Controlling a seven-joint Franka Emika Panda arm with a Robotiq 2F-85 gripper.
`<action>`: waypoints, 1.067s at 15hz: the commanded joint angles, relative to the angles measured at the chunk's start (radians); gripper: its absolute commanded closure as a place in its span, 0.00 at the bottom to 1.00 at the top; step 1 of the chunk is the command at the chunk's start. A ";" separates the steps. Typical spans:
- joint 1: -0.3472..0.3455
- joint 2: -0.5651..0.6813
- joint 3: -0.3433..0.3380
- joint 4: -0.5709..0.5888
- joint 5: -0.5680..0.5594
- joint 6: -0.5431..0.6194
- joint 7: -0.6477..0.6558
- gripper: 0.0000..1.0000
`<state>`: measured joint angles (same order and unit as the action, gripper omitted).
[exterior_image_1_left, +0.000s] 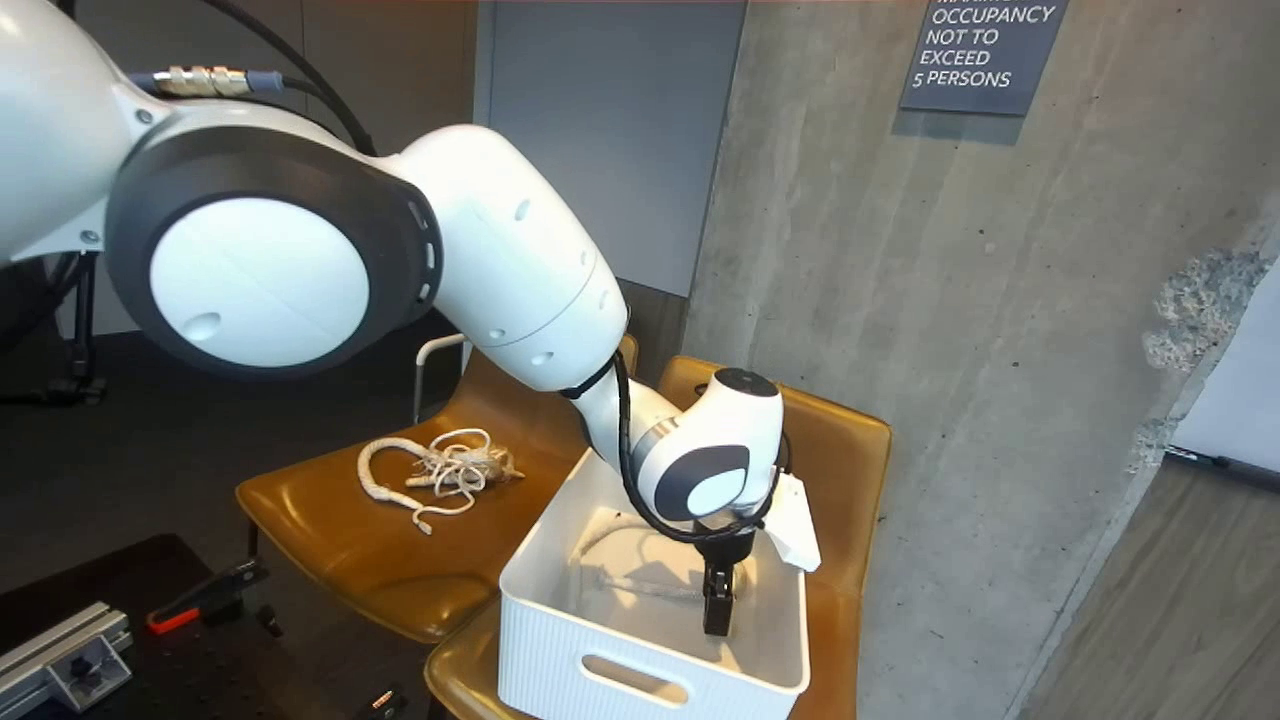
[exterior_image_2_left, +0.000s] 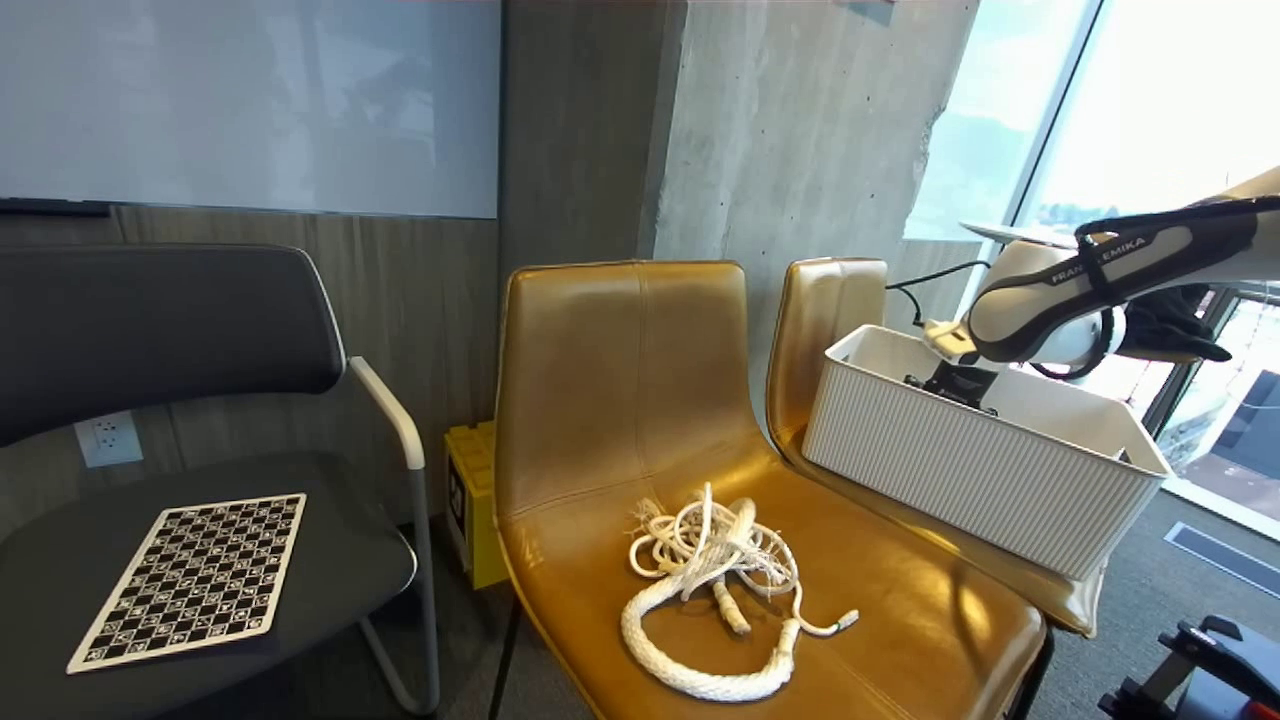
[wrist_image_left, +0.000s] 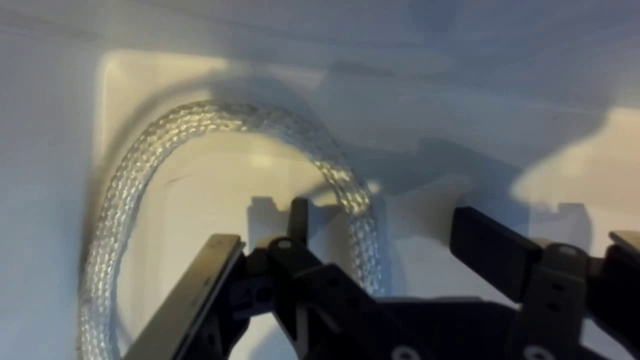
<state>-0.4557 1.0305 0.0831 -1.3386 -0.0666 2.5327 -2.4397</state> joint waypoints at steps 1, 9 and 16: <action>0.017 0.069 -0.023 0.092 0.005 0.001 -0.018 0.57; 0.062 0.058 -0.039 0.115 0.000 -0.013 0.028 0.99; 0.137 0.001 -0.083 0.127 -0.025 -0.062 0.134 0.97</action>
<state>-0.3550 1.0687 0.0364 -1.2157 -0.0694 2.5006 -2.3469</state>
